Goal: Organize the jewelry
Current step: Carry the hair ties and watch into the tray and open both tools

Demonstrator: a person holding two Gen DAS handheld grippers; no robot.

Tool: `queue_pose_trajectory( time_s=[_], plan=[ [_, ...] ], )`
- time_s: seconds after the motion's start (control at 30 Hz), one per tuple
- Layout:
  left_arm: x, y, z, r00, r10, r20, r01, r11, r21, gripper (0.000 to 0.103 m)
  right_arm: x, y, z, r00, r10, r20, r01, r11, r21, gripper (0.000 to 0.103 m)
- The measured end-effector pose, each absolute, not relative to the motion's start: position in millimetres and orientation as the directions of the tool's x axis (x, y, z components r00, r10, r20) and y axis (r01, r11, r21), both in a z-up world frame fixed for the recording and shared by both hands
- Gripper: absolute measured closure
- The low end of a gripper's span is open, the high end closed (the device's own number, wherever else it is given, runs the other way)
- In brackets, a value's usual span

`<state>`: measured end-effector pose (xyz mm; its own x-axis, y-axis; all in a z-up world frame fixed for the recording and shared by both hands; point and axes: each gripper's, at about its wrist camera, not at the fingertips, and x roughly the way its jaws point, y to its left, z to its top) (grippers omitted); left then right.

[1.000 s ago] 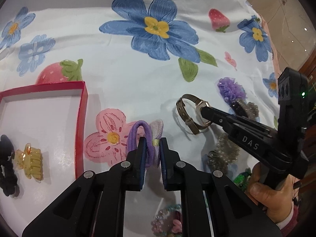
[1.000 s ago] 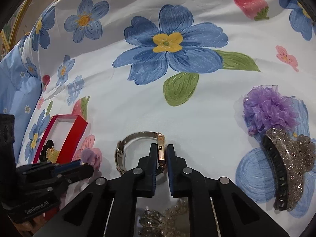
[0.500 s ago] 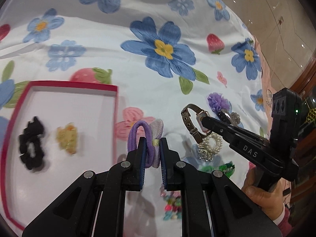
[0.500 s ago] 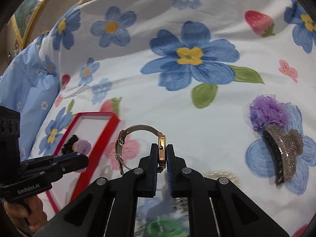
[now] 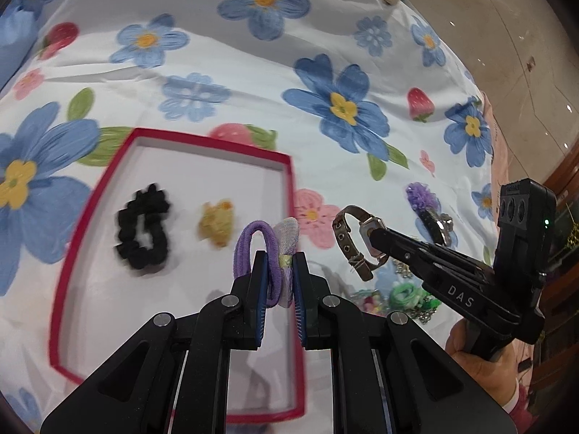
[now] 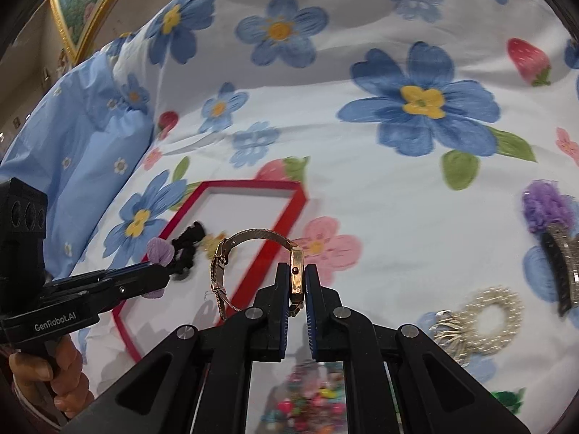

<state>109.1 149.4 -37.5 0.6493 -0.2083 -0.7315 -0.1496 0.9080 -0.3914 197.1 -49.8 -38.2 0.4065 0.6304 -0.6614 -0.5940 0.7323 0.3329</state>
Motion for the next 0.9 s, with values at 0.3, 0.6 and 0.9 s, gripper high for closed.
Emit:
queue_pose_trajectory(
  time_s=[0.3, 0.6, 0.9],
  plan=[
    [87, 183, -46, 0.648, -0.165, -0.743, -0.214, 0.897, -0.386, 0.091, 177, -4, -37, 0.350, 0.659, -0.666, -0.666, 0.675, 0.317, 0.095],
    [84, 208, -64, 0.621, -0.135, -0.772, -0.254, 0.898, -0.361, 0.091, 168, 40, -48, 0.303, 0.642, -0.705, -0.727, 0.634, 0.265, 0.095],
    [99, 218, -89, 0.576, -0.134, -0.807, -0.274, 0.898, -0.345, 0.091, 169, 64, -67, 0.289, 0.579, -0.763, -0.752, 0.630, 0.194, 0.095]
  ],
)
